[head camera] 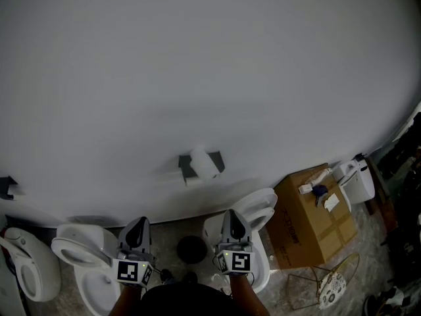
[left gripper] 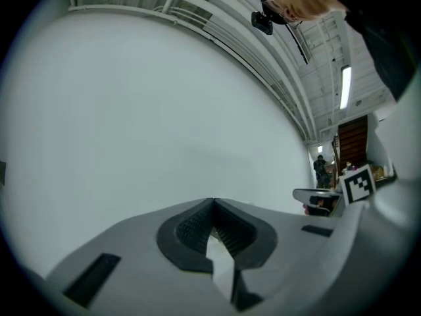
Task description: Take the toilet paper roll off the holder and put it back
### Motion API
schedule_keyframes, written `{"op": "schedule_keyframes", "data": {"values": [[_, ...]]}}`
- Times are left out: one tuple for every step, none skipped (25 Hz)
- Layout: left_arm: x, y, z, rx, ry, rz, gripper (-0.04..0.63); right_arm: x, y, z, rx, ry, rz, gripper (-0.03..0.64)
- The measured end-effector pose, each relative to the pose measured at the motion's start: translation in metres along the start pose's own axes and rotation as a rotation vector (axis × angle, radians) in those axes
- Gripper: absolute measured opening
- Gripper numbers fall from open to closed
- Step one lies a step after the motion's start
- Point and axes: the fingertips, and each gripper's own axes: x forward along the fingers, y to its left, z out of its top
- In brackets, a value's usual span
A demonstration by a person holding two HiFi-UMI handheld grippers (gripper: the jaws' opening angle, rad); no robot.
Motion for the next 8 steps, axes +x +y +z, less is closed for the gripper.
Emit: {"op": "schedule_keyframes", "data": {"values": [[0.0006, -0.0002, 0.0004, 0.001, -0.001, -0.001, 0.003, 0.0001, -0.0007, 0.0004, 0.0, -0.001, -0.002, 0.003], [0.0012, -0.0004, 0.0008, 0.002, -0.002, -0.002, 0.003, 0.0004, -0.0013, 0.0008, 0.0, -0.001, -0.004, 0.003], [0.0016, -0.0006, 0.001, 0.002, -0.002, -0.002, 0.003, 0.0007, -0.0015, 0.0012, 0.0, -0.002, -0.005, 0.003], [0.0018, -0.0008, 0.0013, 0.002, -0.003, -0.002, 0.003, 0.0008, -0.0015, 0.0015, 0.0, -0.003, -0.004, 0.003], [0.0017, -0.001, 0.0015, 0.002, -0.004, -0.002, 0.003, 0.0007, -0.0013, 0.0016, 0.0, -0.003, -0.004, 0.003], [0.0015, -0.0013, 0.0017, 0.003, -0.004, -0.003, 0.003, 0.0004, -0.001, 0.0017, 0.001, -0.004, -0.003, 0.003], [0.0013, -0.0016, 0.002, 0.004, -0.005, -0.004, 0.003, 0.0001, -0.0005, 0.0019, 0.001, -0.005, -0.003, 0.003], [0.001, -0.002, 0.0023, 0.005, -0.006, -0.005, 0.003, -0.0003, -0.0001, 0.0021, 0.001, -0.005, -0.002, 0.003]]}}
